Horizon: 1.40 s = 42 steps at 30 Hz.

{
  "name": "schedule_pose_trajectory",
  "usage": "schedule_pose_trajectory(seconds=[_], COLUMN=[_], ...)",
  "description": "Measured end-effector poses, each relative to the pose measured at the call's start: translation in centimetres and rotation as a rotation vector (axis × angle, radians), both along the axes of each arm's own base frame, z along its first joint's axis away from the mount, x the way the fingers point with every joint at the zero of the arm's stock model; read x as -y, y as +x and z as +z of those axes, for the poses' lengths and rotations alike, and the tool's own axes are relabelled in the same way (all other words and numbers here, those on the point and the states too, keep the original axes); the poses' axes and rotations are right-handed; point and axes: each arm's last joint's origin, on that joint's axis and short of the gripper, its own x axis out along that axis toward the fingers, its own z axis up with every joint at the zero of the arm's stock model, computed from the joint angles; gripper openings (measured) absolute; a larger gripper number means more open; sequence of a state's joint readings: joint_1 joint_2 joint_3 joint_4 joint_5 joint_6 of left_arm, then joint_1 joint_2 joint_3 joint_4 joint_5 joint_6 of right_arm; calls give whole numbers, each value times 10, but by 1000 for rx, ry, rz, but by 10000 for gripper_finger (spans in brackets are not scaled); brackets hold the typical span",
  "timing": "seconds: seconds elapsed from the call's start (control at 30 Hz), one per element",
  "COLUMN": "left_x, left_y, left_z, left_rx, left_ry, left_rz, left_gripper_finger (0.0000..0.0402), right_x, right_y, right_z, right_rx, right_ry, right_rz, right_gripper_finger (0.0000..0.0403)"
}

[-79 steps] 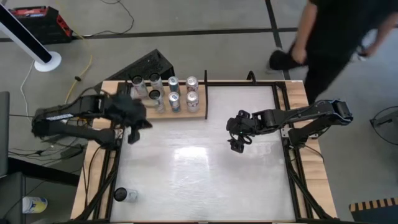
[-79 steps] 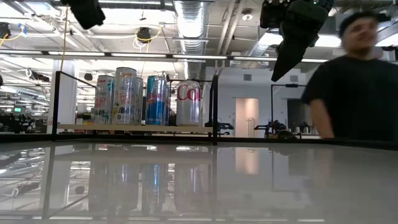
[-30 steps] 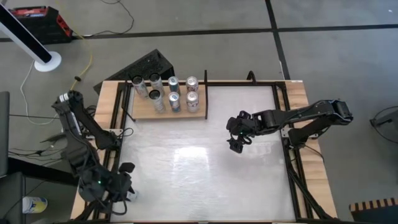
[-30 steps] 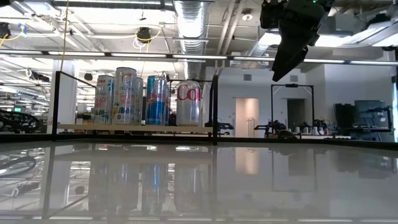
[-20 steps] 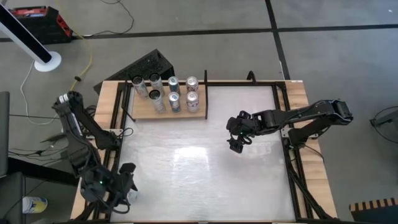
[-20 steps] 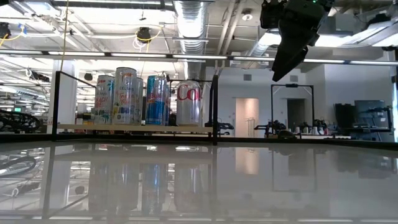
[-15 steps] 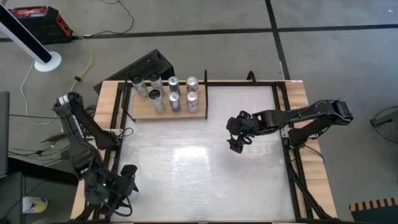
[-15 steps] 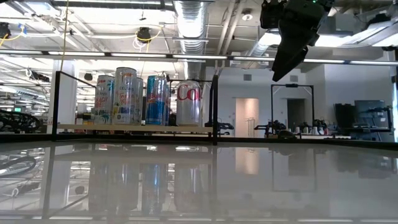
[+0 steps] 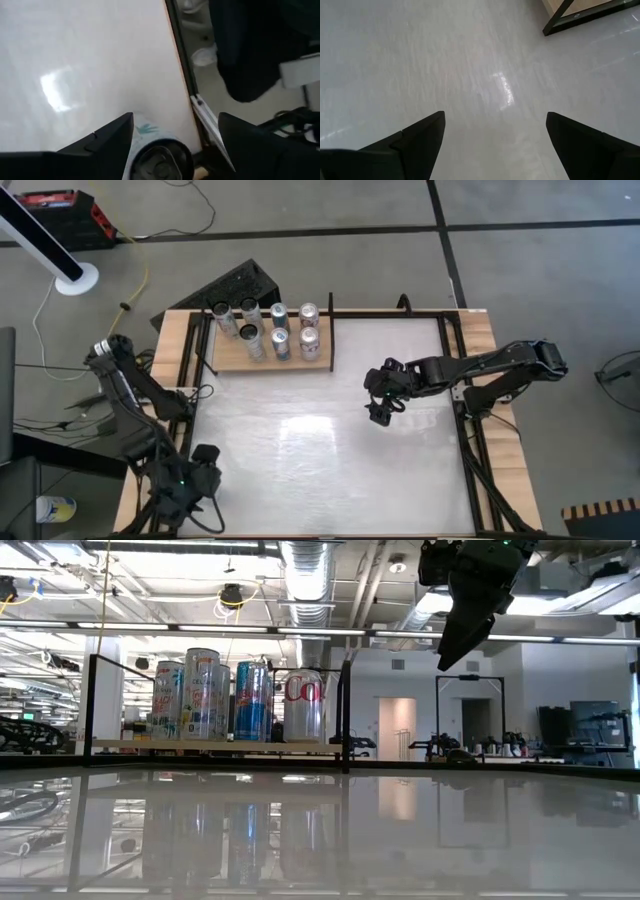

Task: Place canned beverage on shelf
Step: Put the red soda can on the shelf

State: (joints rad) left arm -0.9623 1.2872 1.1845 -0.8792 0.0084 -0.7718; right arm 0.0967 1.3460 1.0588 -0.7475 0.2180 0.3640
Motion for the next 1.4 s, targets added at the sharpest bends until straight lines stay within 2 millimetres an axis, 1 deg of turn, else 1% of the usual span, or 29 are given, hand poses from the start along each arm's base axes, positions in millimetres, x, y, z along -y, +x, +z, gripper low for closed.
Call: schedule_pose_trajectory(seconds=[0.1, 0.17, 0.3, 0.4, 0.97, 1.4], left_x=[0, 0, 0, 0, 6, 11], left_y=[2, 3, -4, -11, -21, -29], left_z=[13, 16, 12, 8, 8, 9], left_rx=[63, 58, -26, -65, -90, -44], left_ry=[44, 60, 73, 105, 80, 85], left_rz=[-5, 7, 71, 86, 157, 156], left_gripper_finger=[274, 274, 274, 274, 274, 274], right_x=[0, 0, 0, 0, -2, -2], right_y=[0, 0, 0, 0, 0, 0], right_z=[0, 0, 0, 0, 0, 0], right_rx=[0, 1, 0, -1, -3, -3], right_ry=[1, 1, 1, -2, -7, -1], right_rz=[-1, -1, 0, 5, 20, 21], right_gripper_finger=[373, 373, 373, 373, 373, 373])
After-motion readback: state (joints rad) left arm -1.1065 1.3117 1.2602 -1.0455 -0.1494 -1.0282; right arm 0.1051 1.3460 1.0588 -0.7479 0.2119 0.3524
